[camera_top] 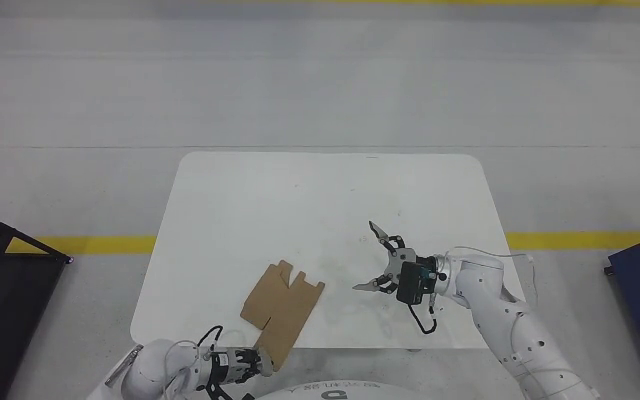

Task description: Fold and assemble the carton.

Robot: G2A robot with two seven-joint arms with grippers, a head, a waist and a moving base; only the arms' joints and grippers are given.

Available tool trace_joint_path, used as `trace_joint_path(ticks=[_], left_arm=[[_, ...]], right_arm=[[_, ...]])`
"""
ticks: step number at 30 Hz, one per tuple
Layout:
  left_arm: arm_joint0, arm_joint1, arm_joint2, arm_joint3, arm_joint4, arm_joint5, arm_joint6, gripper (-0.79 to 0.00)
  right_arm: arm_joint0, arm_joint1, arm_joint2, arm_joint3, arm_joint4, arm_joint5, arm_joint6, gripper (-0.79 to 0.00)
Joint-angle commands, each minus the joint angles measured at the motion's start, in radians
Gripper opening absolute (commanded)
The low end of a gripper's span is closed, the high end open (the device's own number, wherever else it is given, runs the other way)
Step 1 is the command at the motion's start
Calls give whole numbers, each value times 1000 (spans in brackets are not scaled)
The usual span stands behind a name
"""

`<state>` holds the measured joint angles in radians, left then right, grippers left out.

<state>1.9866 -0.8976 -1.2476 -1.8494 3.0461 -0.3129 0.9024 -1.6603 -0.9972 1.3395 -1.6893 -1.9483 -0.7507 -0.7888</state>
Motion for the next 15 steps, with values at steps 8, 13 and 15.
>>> trace_joint_path(ticks=[8, 13, 15], left_arm=[[71, 16, -78, -67, -92, 83, -73, -785], [128, 24, -187, -128, -234, 148, -96, -785], [149, 25, -225, -158, -294, 173, -120, -785]], right_arm=[[0, 0, 0, 0, 0, 0, 0, 0], [0, 0, 0, 0, 0, 0, 0, 0], [0, 0, 0, 0, 0, 0, 0, 0]])
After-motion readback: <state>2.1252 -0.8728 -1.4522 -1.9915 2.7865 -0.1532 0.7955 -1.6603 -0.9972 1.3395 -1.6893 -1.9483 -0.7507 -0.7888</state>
